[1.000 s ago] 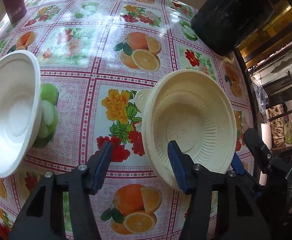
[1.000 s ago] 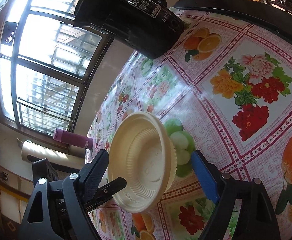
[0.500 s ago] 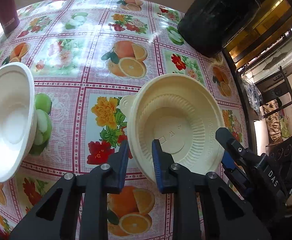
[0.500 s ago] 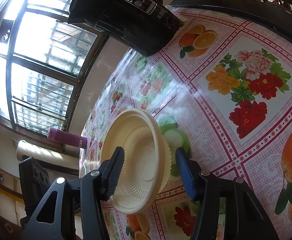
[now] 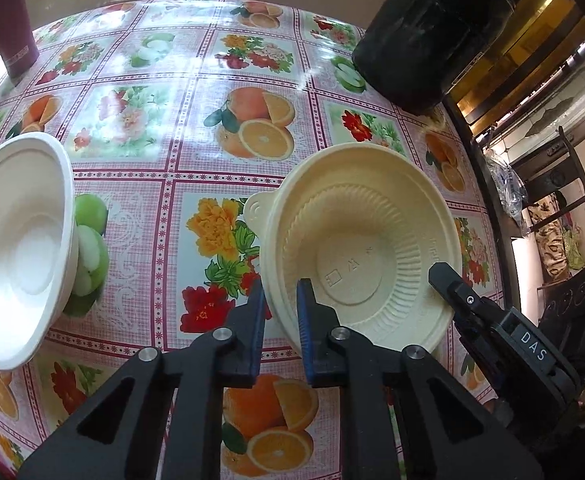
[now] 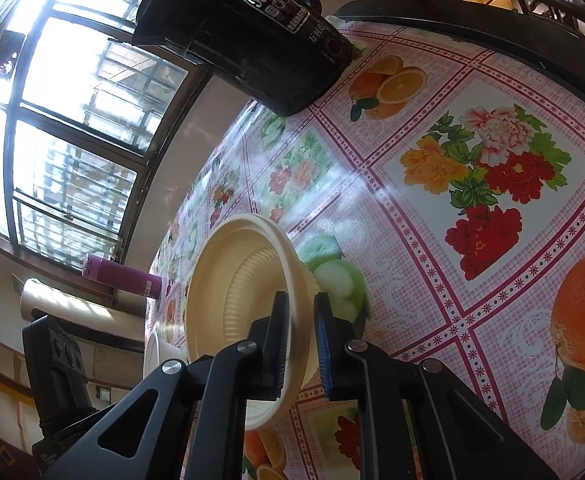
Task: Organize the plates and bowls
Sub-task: 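Lift the beige strainer bowl and carry it to the red plate stack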
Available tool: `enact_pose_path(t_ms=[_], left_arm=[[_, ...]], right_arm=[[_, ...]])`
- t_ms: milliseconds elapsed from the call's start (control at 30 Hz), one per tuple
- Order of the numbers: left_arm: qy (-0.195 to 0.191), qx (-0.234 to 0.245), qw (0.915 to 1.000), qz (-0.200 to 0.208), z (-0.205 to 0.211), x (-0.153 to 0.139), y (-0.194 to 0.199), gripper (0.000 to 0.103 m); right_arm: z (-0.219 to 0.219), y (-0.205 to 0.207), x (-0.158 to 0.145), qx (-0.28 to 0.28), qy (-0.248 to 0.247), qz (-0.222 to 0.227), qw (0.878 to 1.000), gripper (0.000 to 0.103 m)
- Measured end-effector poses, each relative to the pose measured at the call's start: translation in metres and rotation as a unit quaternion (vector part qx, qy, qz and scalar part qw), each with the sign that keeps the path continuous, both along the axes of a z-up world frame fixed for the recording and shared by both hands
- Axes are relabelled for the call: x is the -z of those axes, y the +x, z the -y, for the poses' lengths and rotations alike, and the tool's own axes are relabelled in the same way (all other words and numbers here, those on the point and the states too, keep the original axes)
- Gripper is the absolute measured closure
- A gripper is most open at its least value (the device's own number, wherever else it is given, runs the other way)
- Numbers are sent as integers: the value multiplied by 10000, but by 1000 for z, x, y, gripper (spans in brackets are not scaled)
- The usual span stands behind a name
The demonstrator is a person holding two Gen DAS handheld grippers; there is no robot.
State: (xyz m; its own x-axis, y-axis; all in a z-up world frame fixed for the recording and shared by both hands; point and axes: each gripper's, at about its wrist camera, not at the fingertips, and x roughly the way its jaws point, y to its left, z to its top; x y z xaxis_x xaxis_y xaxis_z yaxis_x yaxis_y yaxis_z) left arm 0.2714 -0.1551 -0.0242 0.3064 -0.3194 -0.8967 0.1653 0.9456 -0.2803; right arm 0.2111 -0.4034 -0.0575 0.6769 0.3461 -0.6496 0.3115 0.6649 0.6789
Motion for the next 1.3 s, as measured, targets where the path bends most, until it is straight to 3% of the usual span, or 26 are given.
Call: enact_pose_path(t_ms=[333, 600, 1000, 1300], left_arm=[[-88, -84, 9995, 285, -22, -20, -25, 90], [-245, -173, 9966, 768, -46, -43, -68, 90], [15, -232, 9842, 1757, -95, -84, -167, 90], [114, -785, 9739, 2128, -171, -92, -227, 90]], right_arm=[[-20, -16, -16, -176, -155, 166, 9996, 91], [-48, -58, -42, -363, -384, 523, 9972, 91], [-100, -140, -66, -915, -166, 966, 9910, 90], [-180, -170, -94, -1736, -368, 1184, 9770, 90]])
